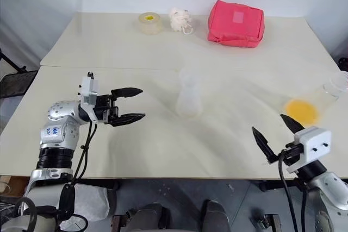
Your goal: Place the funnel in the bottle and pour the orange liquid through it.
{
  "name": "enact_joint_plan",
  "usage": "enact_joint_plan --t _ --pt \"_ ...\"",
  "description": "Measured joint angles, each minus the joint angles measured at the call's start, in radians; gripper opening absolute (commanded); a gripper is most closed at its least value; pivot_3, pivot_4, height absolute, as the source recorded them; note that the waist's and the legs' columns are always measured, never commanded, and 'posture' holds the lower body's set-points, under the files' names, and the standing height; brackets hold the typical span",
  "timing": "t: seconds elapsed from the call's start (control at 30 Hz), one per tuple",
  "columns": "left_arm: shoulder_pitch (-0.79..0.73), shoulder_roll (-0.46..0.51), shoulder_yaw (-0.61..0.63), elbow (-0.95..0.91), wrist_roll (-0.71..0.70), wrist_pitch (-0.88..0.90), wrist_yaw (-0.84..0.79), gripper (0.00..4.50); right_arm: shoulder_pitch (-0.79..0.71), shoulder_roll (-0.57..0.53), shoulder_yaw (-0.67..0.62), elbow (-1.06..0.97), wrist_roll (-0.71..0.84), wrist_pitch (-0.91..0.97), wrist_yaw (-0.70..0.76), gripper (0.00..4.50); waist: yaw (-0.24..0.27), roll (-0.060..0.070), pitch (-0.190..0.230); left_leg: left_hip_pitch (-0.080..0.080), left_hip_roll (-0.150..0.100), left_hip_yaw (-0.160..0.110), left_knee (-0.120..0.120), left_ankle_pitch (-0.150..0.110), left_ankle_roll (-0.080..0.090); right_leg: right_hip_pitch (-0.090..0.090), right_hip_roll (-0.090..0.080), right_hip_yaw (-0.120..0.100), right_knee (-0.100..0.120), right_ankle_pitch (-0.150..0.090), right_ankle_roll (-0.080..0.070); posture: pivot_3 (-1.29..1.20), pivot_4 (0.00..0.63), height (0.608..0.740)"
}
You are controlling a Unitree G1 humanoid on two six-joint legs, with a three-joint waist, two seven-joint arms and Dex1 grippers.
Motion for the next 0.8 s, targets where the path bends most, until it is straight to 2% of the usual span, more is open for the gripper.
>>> enact_joint_plan --t 0.2,0.3,0.4,0.53,0.8 --pt "-0.033 -0.008 -0.017 0.094 -0.001 -0.085 -0.050 4.44 0.120 0.092 -0.064 -0.084 -0.011 0.041 -0.119 4.50 -0.005 0.001 -0.001 0.002 0.000 0.005 -0.003 0.000 0.000 0.000 0.001 0.000 -0.001 0.000 0.000 0.00 0.150 0.740" --pt "-0.033 -0.019 -0.021 0.116 -0.003 -0.093 -0.053 4.44 0.112 0.107 -0.071 -0.084 -0.025 0.050 -0.164 4.50 -0.006 0.001 -0.001 0.004 0.001 0.004 -0.003 0.000 0.000 0.000 0.001 0.002 -0.002 0.000 0.000 0.00 0.150 0.740" --pt "-0.033 -0.024 -0.029 0.111 -0.016 -0.097 -0.054 4.44 0.014 0.101 -0.090 -0.036 -0.046 0.063 -0.221 4.50 -0.007 0.001 -0.001 0.005 0.001 0.004 -0.003 0.000 0.000 0.000 0.001 0.004 -0.002 0.000 0.000 0.00 0.150 0.740" --pt "-0.012 -0.020 -0.028 0.072 -0.037 -0.096 -0.052 4.44 -0.154 0.030 -0.102 0.113 -0.082 0.070 -0.274 4.50 -0.008 0.001 -0.001 0.005 0.002 0.004 -0.004 0.000 0.000 0.000 0.001 0.004 -0.002 0.000 0.000 0.00 0.150 0.740" --pt "0.026 -0.011 -0.025 0.027 -0.060 -0.080 -0.023 4.44 -0.333 -0.028 -0.109 0.286 -0.137 0.078 -0.330 4.50 -0.006 0.002 -0.002 0.005 0.002 0.004 -0.004 0.000 0.001 0.000 0.001 0.004 -0.002 0.000 0.000 0.00 0.150 0.740"
